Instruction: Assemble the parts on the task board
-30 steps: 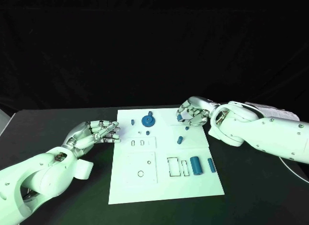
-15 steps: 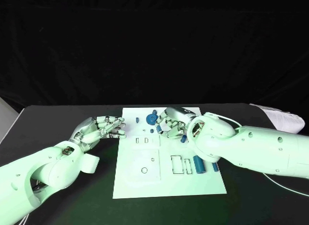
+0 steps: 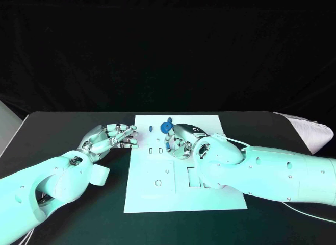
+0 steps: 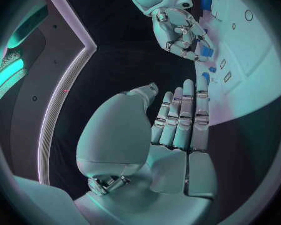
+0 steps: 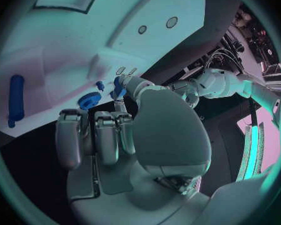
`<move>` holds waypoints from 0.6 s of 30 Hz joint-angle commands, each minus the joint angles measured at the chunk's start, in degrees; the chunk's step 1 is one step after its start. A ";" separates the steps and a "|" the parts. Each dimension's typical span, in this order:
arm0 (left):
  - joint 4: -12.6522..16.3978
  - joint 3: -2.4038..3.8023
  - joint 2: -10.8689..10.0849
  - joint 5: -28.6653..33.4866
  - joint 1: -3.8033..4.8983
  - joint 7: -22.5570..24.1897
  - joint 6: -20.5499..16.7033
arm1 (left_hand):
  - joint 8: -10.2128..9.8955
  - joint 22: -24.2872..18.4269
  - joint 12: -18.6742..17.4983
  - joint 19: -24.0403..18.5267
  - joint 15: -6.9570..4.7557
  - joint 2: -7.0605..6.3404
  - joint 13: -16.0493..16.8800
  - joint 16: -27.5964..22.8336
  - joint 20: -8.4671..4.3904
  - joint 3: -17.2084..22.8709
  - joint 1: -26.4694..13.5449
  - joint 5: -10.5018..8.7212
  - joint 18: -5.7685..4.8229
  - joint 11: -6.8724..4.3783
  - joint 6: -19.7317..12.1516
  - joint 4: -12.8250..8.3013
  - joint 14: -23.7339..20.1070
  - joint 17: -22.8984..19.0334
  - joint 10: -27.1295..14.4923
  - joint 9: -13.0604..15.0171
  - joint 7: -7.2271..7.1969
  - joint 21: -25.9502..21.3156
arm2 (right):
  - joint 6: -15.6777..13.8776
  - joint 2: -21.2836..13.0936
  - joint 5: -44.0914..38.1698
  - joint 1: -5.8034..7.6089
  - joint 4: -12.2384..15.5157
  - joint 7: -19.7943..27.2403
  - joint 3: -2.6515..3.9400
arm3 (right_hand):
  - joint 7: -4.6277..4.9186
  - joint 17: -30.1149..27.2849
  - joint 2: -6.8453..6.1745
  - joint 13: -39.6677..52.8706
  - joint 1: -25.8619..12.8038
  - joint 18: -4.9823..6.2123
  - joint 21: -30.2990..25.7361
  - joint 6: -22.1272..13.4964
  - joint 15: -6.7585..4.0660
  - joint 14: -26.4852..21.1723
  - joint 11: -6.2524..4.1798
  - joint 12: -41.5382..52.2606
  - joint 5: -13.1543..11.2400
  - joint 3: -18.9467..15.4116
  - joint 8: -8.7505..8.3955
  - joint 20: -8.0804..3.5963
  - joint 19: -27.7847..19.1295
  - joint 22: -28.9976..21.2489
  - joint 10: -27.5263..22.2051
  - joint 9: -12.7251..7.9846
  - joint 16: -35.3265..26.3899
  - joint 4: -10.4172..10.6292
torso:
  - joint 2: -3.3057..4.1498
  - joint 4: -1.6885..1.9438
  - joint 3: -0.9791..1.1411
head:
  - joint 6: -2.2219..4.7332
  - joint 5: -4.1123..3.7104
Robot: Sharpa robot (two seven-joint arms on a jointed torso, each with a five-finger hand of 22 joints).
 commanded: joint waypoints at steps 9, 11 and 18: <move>0.23 0.04 0.05 -0.08 0.01 0.00 1.14 | -0.20 0.01 -0.30 -0.42 -0.06 -0.53 0.03 0.07 0.04 0.00 0.08 0.04 0.69 0.07 0.12 -0.18 -0.35 0.06 0.15 -0.08 1.59 0.38 | -2.68 1.58 -5.84 -1.23 -0.46 -3.95 0.01 | 0.20 15.10 -0.10 15.09 -0.68 -0.46 -0.16 -0.22 0.35 5.97 0.20 0.20 -0.07 0.30 4.24 0.62 3.88 8.55 5.87 3.13 0.23 -0.05 | 0.18 -0.12 0.16 | -0.36 0.07; 0.24 0.04 0.04 -0.08 0.01 -0.02 1.16 | -0.20 0.01 -0.30 -0.42 -0.06 -0.53 0.03 0.07 0.04 0.00 0.08 0.04 0.69 0.07 0.12 -0.18 -0.35 0.06 0.15 -0.08 1.59 0.38 | -2.61 1.68 -5.96 -1.34 -0.50 -4.00 0.01 | 0.20 15.10 -0.16 15.09 -0.80 -0.46 -0.14 -0.26 0.36 5.97 0.21 0.20 0.04 0.34 4.27 0.65 3.89 8.58 5.87 3.14 0.23 -0.06 | 0.16 -0.09 0.16 | -0.46 0.04; 0.27 0.04 -0.06 -0.08 0.01 -0.09 1.20 | -0.25 0.02 -0.33 -0.43 -0.05 -0.55 0.02 0.07 0.05 0.07 0.05 0.04 0.68 0.09 0.07 -0.23 -0.37 0.17 0.12 -0.10 1.62 0.41 | -2.08 2.31 -6.33 -1.96 -0.95 -4.29 -0.10 | 0.19 15.10 -0.40 15.09 -1.15 -0.46 -0.14 -0.25 0.39 5.97 0.22 0.20 0.16 0.35 4.42 0.69 3.90 8.59 5.87 3.20 0.23 -0.07 | 0.06 -0.03 0.10 | -0.88 0.06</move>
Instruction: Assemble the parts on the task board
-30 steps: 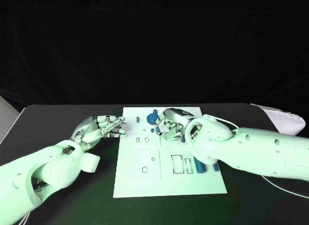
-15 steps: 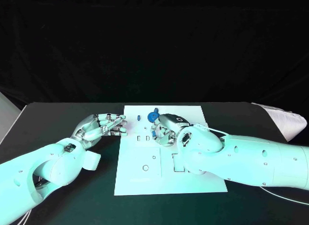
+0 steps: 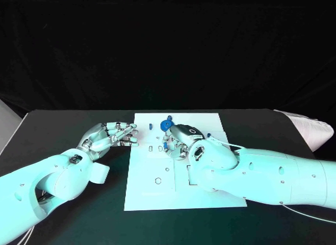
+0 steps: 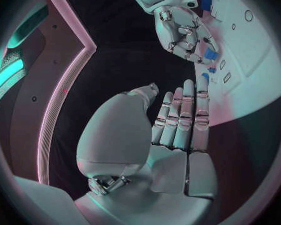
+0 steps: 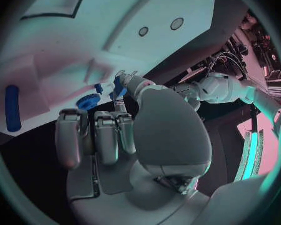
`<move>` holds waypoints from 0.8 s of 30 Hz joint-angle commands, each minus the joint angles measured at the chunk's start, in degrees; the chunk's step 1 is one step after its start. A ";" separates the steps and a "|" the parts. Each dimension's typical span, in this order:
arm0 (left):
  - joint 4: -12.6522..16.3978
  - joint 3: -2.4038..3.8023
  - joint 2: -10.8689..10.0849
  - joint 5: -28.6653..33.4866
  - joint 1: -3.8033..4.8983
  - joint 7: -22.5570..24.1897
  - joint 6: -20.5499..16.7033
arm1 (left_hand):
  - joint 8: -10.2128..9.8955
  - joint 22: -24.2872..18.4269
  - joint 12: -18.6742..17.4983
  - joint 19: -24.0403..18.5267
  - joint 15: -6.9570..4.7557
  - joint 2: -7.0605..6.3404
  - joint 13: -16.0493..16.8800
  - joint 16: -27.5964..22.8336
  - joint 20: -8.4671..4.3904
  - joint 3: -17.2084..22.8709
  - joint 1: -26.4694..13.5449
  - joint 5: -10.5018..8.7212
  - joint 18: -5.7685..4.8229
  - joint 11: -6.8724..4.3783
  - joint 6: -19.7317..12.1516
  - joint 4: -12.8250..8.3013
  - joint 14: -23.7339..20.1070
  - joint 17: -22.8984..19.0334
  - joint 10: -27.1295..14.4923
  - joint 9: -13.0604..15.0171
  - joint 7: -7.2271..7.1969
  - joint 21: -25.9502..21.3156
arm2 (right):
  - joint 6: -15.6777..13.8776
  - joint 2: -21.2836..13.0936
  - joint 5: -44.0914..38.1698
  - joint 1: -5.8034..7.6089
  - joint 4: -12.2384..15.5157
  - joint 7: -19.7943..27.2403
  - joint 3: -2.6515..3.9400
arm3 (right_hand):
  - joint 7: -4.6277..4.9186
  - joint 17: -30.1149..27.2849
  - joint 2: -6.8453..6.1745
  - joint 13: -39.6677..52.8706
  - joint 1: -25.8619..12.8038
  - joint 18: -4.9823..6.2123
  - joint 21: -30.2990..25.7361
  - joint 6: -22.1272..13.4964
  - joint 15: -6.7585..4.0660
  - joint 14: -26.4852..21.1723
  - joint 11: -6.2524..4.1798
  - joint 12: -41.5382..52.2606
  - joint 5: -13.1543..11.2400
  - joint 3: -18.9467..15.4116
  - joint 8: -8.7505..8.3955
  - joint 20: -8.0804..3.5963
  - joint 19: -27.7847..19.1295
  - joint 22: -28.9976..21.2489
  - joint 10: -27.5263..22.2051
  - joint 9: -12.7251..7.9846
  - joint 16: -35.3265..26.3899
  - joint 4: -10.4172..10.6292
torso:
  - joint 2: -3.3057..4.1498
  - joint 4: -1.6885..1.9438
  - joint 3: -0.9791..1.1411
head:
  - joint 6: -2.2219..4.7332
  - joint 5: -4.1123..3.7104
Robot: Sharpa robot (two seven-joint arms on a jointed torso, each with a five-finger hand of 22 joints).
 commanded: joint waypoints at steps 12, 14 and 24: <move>0.29 0.04 -0.05 -0.09 0.01 -0.02 1.28 | -0.25 0.02 -0.33 -0.43 -0.04 -0.55 0.02 0.07 0.05 0.07 0.05 0.03 0.68 0.09 0.07 -0.23 -0.37 0.05 0.12 -0.08 1.62 0.19 | 0.18 1.19 -2.49 -0.97 -1.45 -1.39 -0.09 | 0.13 15.08 -0.16 15.09 -1.10 -0.45 -0.18 0.12 0.41 5.96 0.21 0.20 0.31 0.37 2.71 0.31 3.90 8.57 5.87 3.22 0.23 -0.01 | -0.08 0.01 -0.03 | -0.38 -0.02; 0.30 0.04 -0.07 -0.09 0.01 -0.04 1.32 | -0.25 0.02 -0.33 -0.43 -0.04 -0.55 0.02 0.07 0.05 0.07 0.05 0.03 0.68 0.09 0.07 -0.23 -0.37 0.05 0.12 -0.08 1.62 0.19 | 0.21 1.28 -2.74 -1.05 -1.63 -1.44 -0.09 | 0.13 15.10 -0.22 15.09 -1.19 -0.45 -0.20 0.09 0.41 5.97 0.21 0.20 0.31 0.37 2.72 0.32 3.90 8.56 5.87 3.22 0.23 0.00 | -0.09 0.01 -0.03 | -0.39 -0.03; 0.25 0.04 -0.10 -0.09 0.01 -0.15 1.45 | -0.25 0.02 -0.33 -0.43 -0.04 -0.55 0.02 0.07 0.05 0.07 0.05 0.03 0.68 0.09 0.07 -0.23 -0.37 0.05 0.12 -0.08 1.62 0.19 | 0.31 1.58 -3.35 -1.23 -2.45 -1.25 -0.10 | 0.21 15.04 -0.97 15.09 -2.19 -0.42 -0.31 -0.32 0.47 5.95 0.28 0.20 0.31 0.26 2.79 0.39 3.88 8.47 5.87 3.21 0.21 0.20 | -0.05 0.01 -0.01 | -0.43 0.00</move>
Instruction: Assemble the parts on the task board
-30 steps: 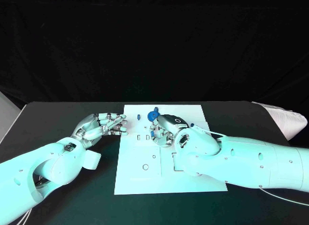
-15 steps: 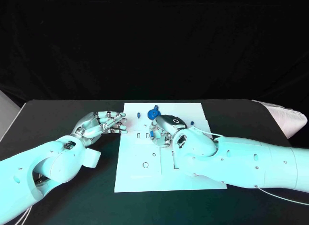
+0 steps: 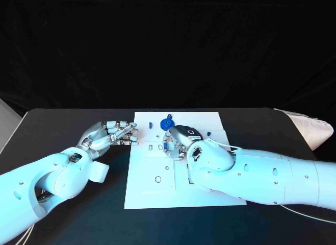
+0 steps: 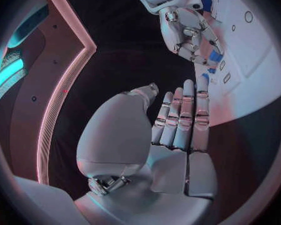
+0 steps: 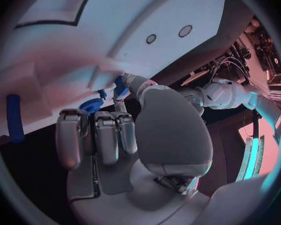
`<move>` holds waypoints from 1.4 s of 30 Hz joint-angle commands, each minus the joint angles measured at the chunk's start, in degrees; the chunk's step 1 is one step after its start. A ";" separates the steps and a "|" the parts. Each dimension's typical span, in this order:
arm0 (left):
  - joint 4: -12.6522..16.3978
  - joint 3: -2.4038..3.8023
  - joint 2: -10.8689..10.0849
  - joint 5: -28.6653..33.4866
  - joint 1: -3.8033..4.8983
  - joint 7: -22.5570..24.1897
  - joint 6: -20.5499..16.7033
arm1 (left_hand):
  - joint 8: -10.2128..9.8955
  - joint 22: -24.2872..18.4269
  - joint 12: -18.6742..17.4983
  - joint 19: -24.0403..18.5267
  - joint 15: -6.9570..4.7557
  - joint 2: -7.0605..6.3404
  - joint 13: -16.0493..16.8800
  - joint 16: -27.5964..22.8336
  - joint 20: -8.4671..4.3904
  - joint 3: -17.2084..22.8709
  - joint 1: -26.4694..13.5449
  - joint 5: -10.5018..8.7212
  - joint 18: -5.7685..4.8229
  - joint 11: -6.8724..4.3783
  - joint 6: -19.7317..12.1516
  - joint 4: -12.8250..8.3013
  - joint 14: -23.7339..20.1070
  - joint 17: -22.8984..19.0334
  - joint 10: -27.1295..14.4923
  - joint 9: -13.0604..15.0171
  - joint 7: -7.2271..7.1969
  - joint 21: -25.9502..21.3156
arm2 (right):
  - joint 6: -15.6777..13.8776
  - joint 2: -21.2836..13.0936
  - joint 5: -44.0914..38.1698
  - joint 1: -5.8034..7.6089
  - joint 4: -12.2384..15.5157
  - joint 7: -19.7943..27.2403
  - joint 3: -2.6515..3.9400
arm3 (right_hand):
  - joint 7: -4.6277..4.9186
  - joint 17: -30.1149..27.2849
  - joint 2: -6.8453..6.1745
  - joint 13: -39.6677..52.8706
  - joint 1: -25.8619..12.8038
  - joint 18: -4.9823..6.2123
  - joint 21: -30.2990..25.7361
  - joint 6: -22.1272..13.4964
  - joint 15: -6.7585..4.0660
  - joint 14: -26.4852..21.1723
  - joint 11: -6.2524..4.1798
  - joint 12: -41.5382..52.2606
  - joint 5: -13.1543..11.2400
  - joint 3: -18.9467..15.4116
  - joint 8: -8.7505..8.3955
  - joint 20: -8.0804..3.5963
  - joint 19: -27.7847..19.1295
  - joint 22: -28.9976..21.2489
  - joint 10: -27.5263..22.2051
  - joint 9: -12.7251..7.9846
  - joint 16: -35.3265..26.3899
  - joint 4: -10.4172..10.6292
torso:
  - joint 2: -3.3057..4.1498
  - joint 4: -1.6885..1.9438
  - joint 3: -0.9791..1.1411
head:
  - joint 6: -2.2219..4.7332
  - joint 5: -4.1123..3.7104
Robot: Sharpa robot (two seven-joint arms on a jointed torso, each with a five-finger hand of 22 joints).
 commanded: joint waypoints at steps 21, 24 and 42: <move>-0.02 0.04 0.10 -0.12 0.00 -0.30 1.49 | -0.30 0.02 -0.36 -0.48 -0.02 -0.55 0.02 0.05 0.06 0.19 -0.05 0.04 0.67 0.11 0.06 -0.30 -0.44 0.26 0.09 -0.07 1.63 0.23 | 0.05 0.26 -1.30 -0.24 -0.86 0.78 -0.04 | 1.16 14.94 -3.29 14.14 -3.68 -0.41 -0.52 -3.04 1.32 5.94 1.31 -0.92 1.82 -1.86 -0.74 1.06 3.86 8.36 4.80 2.18 0.19 1.59 | 0.01 -0.05 0.05 | -0.52 0.01; -0.04 0.04 0.10 -0.13 0.00 -0.39 1.57 | -0.30 0.02 -0.36 -0.48 -0.02 -0.55 0.02 0.05 0.06 0.19 -0.05 0.04 0.67 0.11 0.06 -0.30 -0.44 0.26 0.09 -0.07 1.63 0.23 | 0.04 0.25 -1.24 -0.25 -0.92 0.97 -0.04 | 1.35 14.98 -3.50 13.92 -3.67 -0.42 -0.51 -3.56 1.46 5.95 1.48 -1.17 1.83 -2.31 -1.08 1.19 3.86 8.38 4.56 1.97 0.20 1.66 | 0.01 0.00 0.04 | -0.54 0.03; -0.17 0.04 0.10 -0.16 0.00 -0.53 1.69 | -0.30 0.02 -0.36 -0.48 -0.02 -0.55 0.02 0.05 0.06 0.19 -0.05 0.04 0.67 0.11 0.06 -0.30 -0.44 0.26 0.09 -0.07 1.63 0.23 | -0.91 -0.02 -1.03 -0.25 -0.45 2.23 -0.04 | 1.87 15.06 -4.04 12.89 -3.77 -0.40 -0.60 -4.95 1.95 5.96 2.00 -2.38 1.18 -4.73 -2.06 1.68 3.83 8.37 3.38 1.30 0.23 2.39 | 0.02 -0.01 0.07 | -0.79 0.13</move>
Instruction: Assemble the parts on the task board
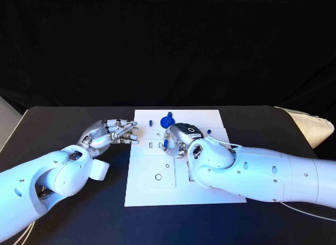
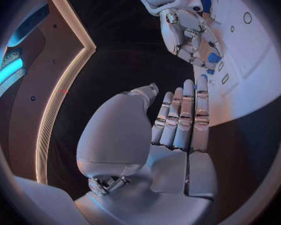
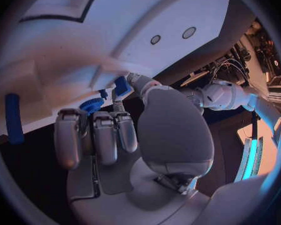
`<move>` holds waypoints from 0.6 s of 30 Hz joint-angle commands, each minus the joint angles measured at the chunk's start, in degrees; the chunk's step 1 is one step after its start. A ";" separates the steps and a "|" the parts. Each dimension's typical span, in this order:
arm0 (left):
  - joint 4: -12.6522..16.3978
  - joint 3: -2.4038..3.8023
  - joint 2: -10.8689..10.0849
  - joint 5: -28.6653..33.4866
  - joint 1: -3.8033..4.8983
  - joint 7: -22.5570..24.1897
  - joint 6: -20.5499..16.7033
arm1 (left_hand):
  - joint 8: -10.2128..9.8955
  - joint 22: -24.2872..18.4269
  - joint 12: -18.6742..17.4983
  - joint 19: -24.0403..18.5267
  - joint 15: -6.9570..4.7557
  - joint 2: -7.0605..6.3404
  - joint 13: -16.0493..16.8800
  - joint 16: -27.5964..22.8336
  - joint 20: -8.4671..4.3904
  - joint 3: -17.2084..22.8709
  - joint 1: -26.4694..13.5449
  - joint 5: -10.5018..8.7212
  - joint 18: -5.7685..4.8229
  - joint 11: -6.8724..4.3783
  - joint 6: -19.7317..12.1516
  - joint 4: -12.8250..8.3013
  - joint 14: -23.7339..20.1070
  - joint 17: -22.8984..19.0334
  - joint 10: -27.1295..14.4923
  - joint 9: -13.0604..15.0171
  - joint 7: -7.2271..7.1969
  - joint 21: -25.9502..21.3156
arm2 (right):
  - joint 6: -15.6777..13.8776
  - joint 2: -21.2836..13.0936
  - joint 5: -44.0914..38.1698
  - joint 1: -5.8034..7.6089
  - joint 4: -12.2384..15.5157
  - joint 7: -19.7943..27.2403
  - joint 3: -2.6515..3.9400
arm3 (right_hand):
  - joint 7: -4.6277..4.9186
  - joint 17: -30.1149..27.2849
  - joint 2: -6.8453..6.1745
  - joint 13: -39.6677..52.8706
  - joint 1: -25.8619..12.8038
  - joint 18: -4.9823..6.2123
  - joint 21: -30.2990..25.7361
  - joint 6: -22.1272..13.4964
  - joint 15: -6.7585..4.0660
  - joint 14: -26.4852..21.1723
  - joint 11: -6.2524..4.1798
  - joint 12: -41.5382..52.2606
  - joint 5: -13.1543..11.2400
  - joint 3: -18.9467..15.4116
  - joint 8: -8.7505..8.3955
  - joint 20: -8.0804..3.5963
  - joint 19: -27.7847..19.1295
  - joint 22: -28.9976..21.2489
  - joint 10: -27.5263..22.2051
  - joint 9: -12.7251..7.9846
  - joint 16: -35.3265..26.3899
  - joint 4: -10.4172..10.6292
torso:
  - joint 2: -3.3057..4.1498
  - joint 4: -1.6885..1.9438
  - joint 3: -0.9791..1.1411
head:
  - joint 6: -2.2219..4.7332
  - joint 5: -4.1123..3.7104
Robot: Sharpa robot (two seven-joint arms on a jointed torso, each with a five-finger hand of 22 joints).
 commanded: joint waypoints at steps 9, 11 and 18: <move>-0.04 0.04 0.20 -0.51 0.00 0.00 0.96 | -0.36 0.01 -0.40 -0.53 0.00 -0.62 0.01 0.02 0.07 0.25 -0.09 0.03 0.66 0.14 0.00 -0.38 -0.53 0.17 0.02 -0.11 1.66 0.25 | -3.21 -0.98 -0.49 -0.05 1.37 1.95 0.00 | -0.01 15.08 -0.81 12.41 -0.18 -0.38 -0.34 -0.92 0.57 5.87 0.47 -0.71 -0.45 -3.33 -0.53 0.65 3.78 8.32 3.03 -0.42 0.23 1.18 | -0.03 0.03 0.06 | -0.18 0.17; -0.15 0.04 0.30 -1.17 0.00 -0.38 1.02 | -0.41 0.01 -0.43 -0.56 0.02 -0.72 0.00 0.00 0.08 0.22 -0.15 0.02 0.66 0.17 -0.07 -0.39 -0.56 0.22 -0.06 -0.13 1.70 0.25 | -5.04 -1.66 -0.44 -0.05 1.86 2.68 0.02 | 0.28 15.08 -0.71 11.96 -0.02 -0.37 -0.40 -2.03 0.78 5.87 0.73 -1.19 -1.12 -5.88 -1.22 0.83 3.77 8.30 2.53 -0.84 0.23 2.46 | -0.09 0.04 0.14 | -0.11 0.36; -1.18 0.22 1.16 -5.26 0.06 -3.28 3.13 | -0.59 0.82 1.53 1.88 -1.06 -1.73 0.95 3.21 -0.66 -1.25 -1.99 -0.06 0.83 -0.61 -0.39 0.28 2.79 2.79 2.46 -0.16 1.16 2.19 | -9.71 -3.94 3.04 0.13 2.93 7.13 0.39 | 1.59 14.99 0.62 10.43 4.01 -0.27 -0.89 -5.09 1.80 5.85 1.91 -2.72 -1.13 -15.03 -4.25 1.75 3.60 7.98 0.84 -2.18 0.20 6.57 | -0.66 0.00 0.21 | 0.13 0.71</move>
